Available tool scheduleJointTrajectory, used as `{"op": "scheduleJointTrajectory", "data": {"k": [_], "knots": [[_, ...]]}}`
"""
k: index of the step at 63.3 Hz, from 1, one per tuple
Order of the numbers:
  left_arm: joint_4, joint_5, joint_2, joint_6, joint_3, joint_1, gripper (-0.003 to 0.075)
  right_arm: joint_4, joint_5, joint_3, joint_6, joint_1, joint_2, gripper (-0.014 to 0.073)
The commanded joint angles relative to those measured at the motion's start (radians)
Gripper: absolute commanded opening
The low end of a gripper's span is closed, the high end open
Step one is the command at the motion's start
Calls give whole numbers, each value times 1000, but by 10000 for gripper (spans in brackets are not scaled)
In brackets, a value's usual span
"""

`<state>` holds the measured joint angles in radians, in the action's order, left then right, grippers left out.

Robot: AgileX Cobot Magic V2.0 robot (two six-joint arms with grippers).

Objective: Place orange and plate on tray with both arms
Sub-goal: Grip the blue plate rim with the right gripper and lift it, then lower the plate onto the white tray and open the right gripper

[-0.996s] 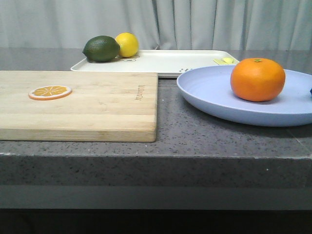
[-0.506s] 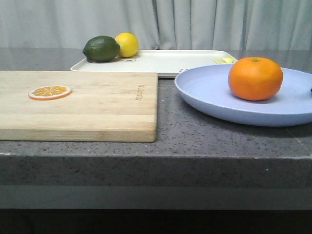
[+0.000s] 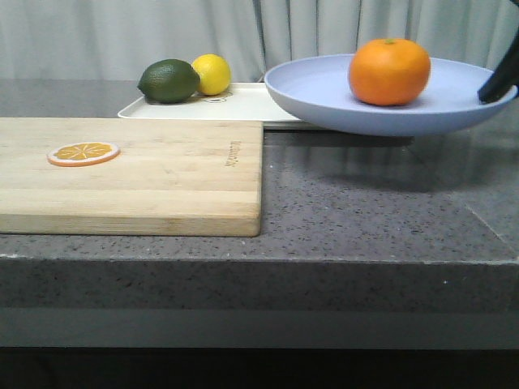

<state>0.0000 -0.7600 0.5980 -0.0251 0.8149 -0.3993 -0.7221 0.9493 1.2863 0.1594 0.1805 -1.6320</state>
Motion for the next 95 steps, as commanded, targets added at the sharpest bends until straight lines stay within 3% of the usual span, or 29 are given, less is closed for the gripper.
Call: {"op": "scheduleJointTrajectory", "data": {"k": [1, 33, 45, 54, 95], "knots": [[0, 76, 2, 8, 25, 2, 659, -83, -16, 109, -72, -28, -3, -67], [0, 76, 2, 8, 25, 2, 659, -76, -27, 672, -297, -151, -396, -67], [0, 76, 2, 8, 25, 2, 659, 31, -31, 811, -396, -178, -493, -67], [0, 76, 2, 8, 25, 2, 659, 82, -23, 860, -419, -196, -534, -67], [0, 76, 2, 8, 25, 2, 659, 83, -22, 860, -419, -208, -544, -67]]}}
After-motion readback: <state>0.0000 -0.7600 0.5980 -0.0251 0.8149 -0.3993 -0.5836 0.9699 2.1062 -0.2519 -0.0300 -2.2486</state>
